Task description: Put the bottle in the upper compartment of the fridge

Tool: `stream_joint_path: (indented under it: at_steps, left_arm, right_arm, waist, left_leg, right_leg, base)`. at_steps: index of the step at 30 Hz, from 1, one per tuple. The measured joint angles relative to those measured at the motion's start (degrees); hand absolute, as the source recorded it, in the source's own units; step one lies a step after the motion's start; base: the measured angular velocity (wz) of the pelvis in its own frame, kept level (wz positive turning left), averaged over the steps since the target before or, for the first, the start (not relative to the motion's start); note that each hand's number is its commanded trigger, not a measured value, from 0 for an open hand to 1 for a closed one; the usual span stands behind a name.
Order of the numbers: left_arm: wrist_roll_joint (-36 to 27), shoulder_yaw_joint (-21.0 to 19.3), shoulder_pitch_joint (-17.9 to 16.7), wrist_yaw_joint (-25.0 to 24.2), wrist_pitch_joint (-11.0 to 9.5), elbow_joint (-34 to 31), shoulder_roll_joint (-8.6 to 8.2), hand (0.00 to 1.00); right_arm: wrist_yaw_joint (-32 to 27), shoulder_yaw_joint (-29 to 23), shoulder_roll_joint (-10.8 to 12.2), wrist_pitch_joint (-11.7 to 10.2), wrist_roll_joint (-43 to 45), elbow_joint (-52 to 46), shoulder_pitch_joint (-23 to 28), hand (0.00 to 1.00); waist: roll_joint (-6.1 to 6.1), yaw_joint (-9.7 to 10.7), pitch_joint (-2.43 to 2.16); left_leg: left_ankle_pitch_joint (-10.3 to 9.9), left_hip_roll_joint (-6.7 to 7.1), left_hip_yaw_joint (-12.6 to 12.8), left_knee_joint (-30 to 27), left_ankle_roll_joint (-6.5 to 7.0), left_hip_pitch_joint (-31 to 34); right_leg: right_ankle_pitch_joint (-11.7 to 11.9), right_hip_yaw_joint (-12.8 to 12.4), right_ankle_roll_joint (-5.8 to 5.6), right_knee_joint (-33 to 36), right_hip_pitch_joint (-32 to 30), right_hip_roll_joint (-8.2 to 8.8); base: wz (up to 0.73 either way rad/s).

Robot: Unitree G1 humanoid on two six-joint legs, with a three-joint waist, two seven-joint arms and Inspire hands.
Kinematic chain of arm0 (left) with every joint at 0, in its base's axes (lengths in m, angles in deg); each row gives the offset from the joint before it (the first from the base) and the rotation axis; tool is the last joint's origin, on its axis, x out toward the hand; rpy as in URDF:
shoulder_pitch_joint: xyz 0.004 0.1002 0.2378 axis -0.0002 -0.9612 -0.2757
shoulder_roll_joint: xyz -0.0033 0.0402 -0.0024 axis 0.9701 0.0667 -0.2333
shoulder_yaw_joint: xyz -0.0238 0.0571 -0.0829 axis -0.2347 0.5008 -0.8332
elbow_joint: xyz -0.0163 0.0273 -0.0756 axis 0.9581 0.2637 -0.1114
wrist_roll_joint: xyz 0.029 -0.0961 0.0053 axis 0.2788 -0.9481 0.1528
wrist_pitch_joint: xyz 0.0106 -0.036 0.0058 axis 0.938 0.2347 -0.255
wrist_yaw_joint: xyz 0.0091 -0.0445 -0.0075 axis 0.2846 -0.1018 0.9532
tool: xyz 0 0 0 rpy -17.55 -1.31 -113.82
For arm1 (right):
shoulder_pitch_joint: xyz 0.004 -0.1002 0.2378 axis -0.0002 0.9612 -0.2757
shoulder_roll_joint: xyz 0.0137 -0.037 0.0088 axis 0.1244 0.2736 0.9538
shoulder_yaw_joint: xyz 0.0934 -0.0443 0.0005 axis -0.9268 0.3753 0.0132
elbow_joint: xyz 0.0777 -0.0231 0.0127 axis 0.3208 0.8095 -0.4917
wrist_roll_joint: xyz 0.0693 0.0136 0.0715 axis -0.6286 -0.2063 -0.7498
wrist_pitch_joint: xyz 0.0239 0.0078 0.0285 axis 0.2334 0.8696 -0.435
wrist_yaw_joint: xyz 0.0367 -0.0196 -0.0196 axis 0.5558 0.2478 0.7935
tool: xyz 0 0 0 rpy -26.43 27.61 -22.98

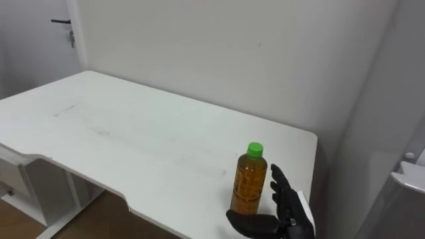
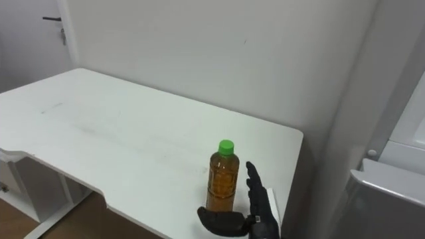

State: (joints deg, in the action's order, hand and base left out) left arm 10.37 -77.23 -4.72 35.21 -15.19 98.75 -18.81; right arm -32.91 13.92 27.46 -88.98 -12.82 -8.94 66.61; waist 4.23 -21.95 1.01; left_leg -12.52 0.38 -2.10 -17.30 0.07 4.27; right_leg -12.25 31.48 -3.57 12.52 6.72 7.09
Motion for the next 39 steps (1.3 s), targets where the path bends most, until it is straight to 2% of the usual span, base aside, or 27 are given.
stream_joint_path:
  at_steps: [4, 7, 22, 26, 31, 35, 39]
  left_arm:
    - [0.0, 0.3, -0.1, 0.3, 0.4, 0.0, 0.07, 0.00]
    - [0.0, 0.3, -0.3, 0.3, 1.4, 0.0, 0.30, 0.00]
    - [0.0, 0.3, -0.3, 1.1, 1.3, 0.0, 0.64, 0.00]
    - [0.0, 0.3, -0.3, 1.1, 1.4, 0.0, 0.64, 0.00]
    - [-0.1, 0.3, -0.3, 1.1, 1.3, 0.0, 0.77, 0.00]
    - [-0.1, 0.3, -0.3, 1.4, 1.2, 0.0, 0.89, 0.00]
    - [-0.1, 0.2, -0.3, 1.8, 1.0, 0.0, 1.43, 0.00]
  right_arm:
    - [-1.1, 0.1, 0.0, 0.0, -0.6, 3.2, -1.0, 0.00]
    - [-1.4, 0.1, 0.1, 0.0, -2.1, 5.8, -2.1, 0.00]
    - [-2.6, -0.1, -0.7, 0.0, -6.0, 8.8, -3.2, 0.00]
    - [-4.4, -0.1, -1.1, 0.0, -7.4, 8.9, -3.4, 0.00]
    - [-7.0, -0.3, -1.7, 0.0, -7.5, 9.1, -3.7, 0.00]
    - [-8.0, -0.4, -1.9, 0.0, -7.4, 9.1, -5.8, 0.00]
    - [-8.9, -0.4, -1.9, -0.1, -7.1, 8.5, -6.4, 0.00]
  waist:
    - [0.11, -0.6, -0.05]
    - [0.15, -0.6, -0.07]
    - [0.23, -0.6, -0.07]
    - [0.25, -0.7, 0.13]
    - [0.69, -0.6, -0.01]
    - [0.69, -0.6, 0.07]
    - [1.29, -0.7, 0.07]
  left_leg:
    - [0.0, 0.03, -0.1, -0.1, 0.00, 0.2]
    - [0.0, 0.02, -0.1, -0.3, 0.00, 0.3]
    - [0.0, 0.09, -0.4, -1.0, 0.01, 1.7]
    - [0.0, 0.09, -0.4, -1.2, 0.01, 1.8]
    - [0.0, 0.26, -1.2, -1.7, 0.02, 3.0]
    - [0.1, 0.33, -1.3, -2.1, 0.12, 3.4]
    - [0.1, 0.35, -1.4, -2.1, 0.13, 3.6]
  right_leg:
    - [0.0, 0.0, 0.00, 0.0, -0.1, -0.02]
    - [0.0, 0.1, 0.01, 0.0, -0.1, -0.02]
    - [0.0, 0.2, 0.02, 0.0, -1.0, -0.04]
    - [0.0, 0.2, 0.02, 0.1, -1.0, -0.03]
    - [0.0, 0.6, 0.03, 0.2, -1.8, -0.03]
    - [0.0, 1.5, 0.06, 0.2, -1.8, 0.10]
    - [0.0, 1.7, 0.06, 0.2, -2.0, 0.13]
  base:
    - [0.00]
    - [0.00]
    - [0.00]
    - [0.00]
    - [0.06]
    - [0.07]
    - [0.01]
